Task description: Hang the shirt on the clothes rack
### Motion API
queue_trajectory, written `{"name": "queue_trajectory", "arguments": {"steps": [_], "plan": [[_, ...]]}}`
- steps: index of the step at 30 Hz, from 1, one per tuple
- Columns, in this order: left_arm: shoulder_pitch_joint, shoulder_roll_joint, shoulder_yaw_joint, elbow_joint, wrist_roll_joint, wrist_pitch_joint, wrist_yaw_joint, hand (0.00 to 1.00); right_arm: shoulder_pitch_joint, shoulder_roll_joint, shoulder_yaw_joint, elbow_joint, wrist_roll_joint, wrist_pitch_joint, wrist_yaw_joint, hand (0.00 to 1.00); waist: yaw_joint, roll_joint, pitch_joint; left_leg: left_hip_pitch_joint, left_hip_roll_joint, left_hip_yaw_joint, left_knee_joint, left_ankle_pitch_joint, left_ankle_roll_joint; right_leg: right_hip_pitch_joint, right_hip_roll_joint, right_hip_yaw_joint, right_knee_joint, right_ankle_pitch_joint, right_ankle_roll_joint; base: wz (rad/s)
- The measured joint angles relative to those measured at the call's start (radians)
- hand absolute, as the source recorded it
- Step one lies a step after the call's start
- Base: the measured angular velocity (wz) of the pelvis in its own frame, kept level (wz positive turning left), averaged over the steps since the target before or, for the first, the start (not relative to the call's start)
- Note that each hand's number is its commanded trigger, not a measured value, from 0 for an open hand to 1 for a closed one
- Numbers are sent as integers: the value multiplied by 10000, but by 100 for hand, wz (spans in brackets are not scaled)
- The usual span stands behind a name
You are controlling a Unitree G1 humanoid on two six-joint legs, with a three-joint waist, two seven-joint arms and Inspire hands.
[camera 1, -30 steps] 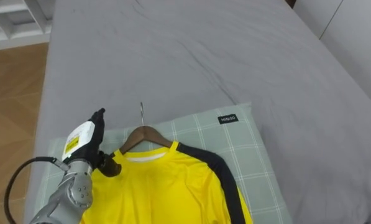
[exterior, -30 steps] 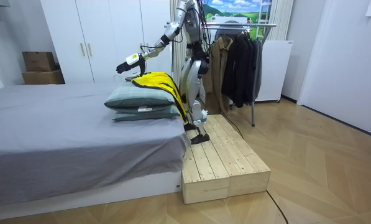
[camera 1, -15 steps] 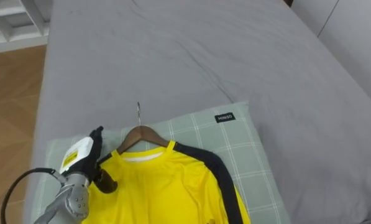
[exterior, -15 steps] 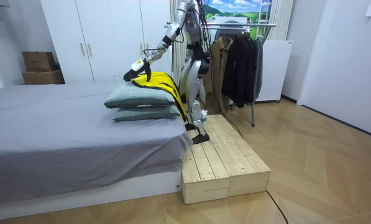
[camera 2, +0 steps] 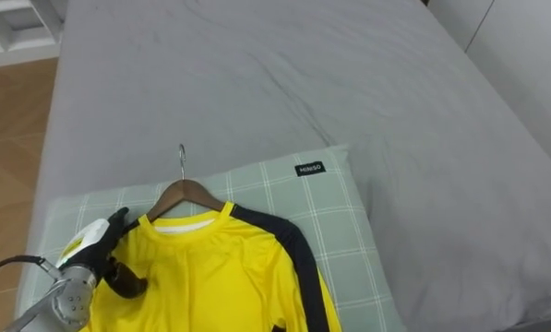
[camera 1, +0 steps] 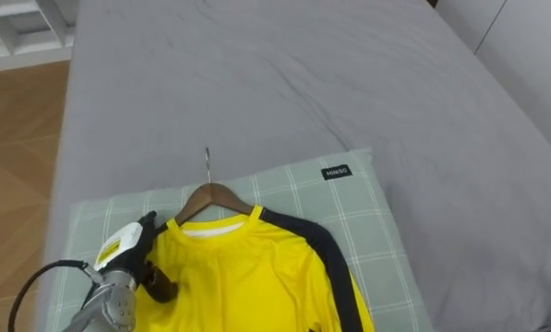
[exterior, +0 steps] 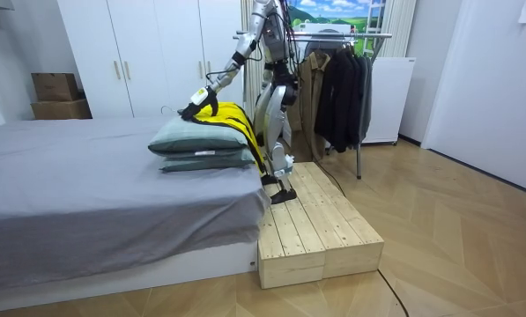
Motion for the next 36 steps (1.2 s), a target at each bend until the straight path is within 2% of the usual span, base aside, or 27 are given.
{"name": "queue_trajectory", "arguments": {"steps": [10,11,12,14,15,16,24,36], "plan": [[113,-259,9,137,-3,22,-347,0,38,9,0,14,-37,2,15,0,-18,-31,-47,311,-8,37,-44,1,5,275,23,23,-29,11,3,-1],[113,-259,10,146,-3,23,-358,6,40,9,0,15,-39,2,12,0,-19,-34,-48,307,-6,36,-44,0,6,273,27,25,-35,12,4,0],[113,-260,9,171,-3,22,-361,24,42,8,-1,26,-40,3,6,0,-24,-43,-54,304,-4,36,-45,-4,13,272,32,31,-41,16,9,0],[113,-260,9,207,-3,22,-362,69,47,8,0,47,-39,2,5,0,-28,-60,-86,305,-2,36,-47,-19,39,272,36,29,-43,26,12,0],[113,-259,9,235,-3,22,-363,78,53,7,0,48,-40,2,-3,0,-33,-70,-111,307,2,35,-48,-27,53,275,42,29,-50,58,14,0],[112,-259,9,243,-3,22,-363,100,58,7,0,51,-40,2,-20,0,-33,-82,-132,307,2,35,-49,-30,58,280,43,29,-64,72,17,0],[107,-114,4,237,-5,25,-329,100,89,9,4,44,68,2,-78,0,-45,-99,-161,451,-39,32,-259,-72,143,454,0,-11,-246,121,85,0],[219,-139,-131,238,-25,26,-573,100,80,21,4,27,182,-7,35,0,-34,-128,-149,500,-136,92,-487,-41,191,450,-35,93,-473,86,188,-1]]}}
